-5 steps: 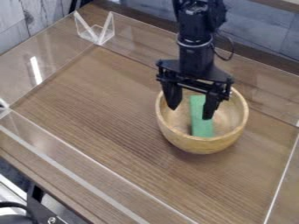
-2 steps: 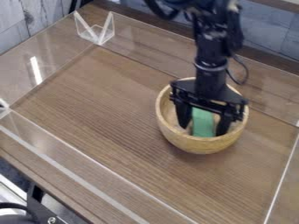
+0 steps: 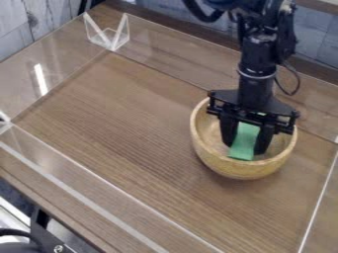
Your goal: Move green stick from inside the wooden bowl to the table next to it
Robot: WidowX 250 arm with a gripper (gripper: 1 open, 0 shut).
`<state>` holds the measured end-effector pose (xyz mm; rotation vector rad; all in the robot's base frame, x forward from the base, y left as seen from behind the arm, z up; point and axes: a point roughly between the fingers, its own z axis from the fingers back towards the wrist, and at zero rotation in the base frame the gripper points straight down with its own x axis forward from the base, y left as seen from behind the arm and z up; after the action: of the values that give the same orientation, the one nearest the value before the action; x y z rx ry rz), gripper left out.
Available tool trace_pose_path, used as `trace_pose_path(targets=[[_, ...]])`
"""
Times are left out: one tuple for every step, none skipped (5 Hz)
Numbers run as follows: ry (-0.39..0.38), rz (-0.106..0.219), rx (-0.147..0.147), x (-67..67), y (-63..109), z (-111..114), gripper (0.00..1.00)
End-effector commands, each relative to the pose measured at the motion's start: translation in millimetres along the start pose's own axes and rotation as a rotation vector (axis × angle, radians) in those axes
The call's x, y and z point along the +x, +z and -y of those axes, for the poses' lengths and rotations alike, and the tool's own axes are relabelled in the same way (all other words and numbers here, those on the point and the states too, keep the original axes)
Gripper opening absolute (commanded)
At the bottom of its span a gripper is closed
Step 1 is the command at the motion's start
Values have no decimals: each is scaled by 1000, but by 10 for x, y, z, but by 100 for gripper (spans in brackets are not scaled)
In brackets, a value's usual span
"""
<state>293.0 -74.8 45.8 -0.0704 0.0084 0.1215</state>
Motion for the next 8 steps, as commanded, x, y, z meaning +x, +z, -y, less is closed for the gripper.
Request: trace_pose_path(targets=[[-19, 43, -23, 149, 205, -8, 0], [-53, 39, -30, 164, 228, -49, 0], [-87, 34, -36, 181, 248, -90, 0], [-91, 32, -41, 228, 218, -91, 0], [-96, 29, -45, 273, 188, -89, 0], [-112, 26, -51, 237, 198, -157, 0], [-129, 23, -56, 202, 202, -224, 0], [-95, 25, -60, 231, 318, -187, 0]])
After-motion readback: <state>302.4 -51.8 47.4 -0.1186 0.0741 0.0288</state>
